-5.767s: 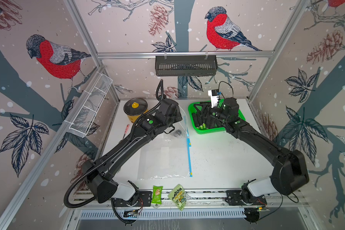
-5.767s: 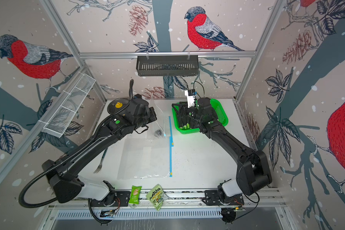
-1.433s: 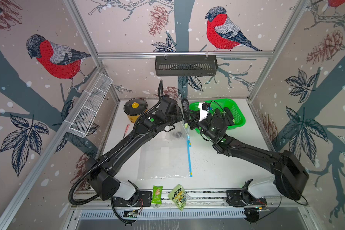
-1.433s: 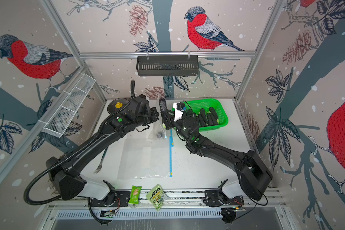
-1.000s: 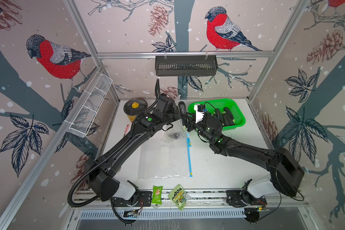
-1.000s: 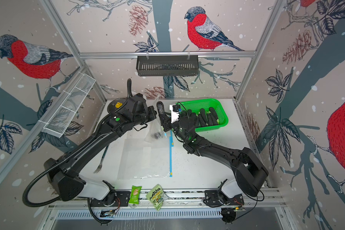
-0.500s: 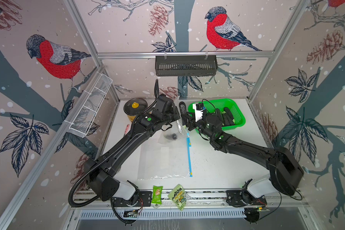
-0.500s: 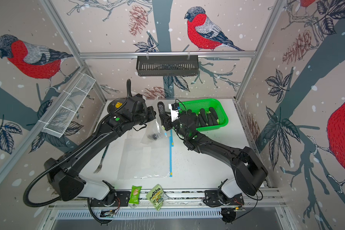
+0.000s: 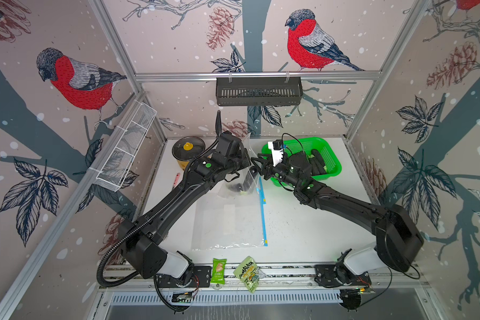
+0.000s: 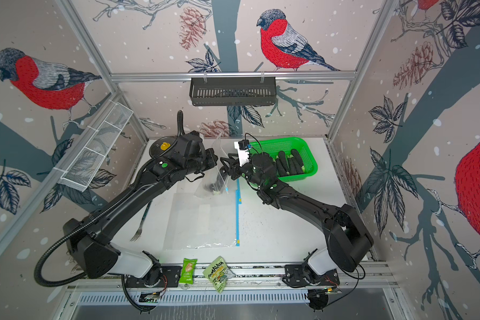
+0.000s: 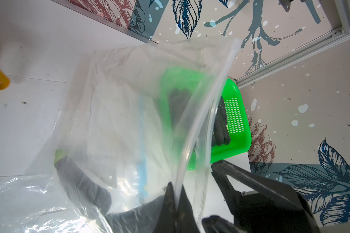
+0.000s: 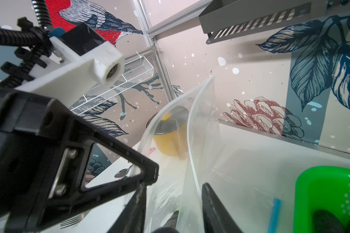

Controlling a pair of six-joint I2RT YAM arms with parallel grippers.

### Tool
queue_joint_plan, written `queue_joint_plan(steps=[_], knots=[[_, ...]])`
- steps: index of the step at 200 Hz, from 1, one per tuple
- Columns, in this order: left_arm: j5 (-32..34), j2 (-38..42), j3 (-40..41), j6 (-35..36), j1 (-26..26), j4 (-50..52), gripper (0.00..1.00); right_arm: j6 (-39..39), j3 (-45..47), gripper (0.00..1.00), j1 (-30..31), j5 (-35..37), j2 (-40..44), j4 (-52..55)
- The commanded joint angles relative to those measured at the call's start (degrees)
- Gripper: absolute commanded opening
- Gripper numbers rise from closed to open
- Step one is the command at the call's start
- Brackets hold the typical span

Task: Place the eggplant in a zip-top bag and seal the zipper
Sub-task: Place the eggplant in the zipper food storage bag.

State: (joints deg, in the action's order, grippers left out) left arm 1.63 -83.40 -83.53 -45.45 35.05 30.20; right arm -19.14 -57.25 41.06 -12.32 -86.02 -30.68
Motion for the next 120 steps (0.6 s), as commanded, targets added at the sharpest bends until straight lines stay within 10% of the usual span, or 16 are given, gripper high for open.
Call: queue_joint_plan(steps=[1, 120], knots=[[0.4, -0.1, -0.1, -0.2, -0.1, -2.1, 0.00, 0.3, -1.7, 0.45, -0.7, -2.0, -0.8, 1.4], [3.3, -0.1, -2.1, 0.8, -0.2, 0.1, 0.00, 1.6, -5.6, 0.46, -3.0, -4.9, -1.4, 13.6]])
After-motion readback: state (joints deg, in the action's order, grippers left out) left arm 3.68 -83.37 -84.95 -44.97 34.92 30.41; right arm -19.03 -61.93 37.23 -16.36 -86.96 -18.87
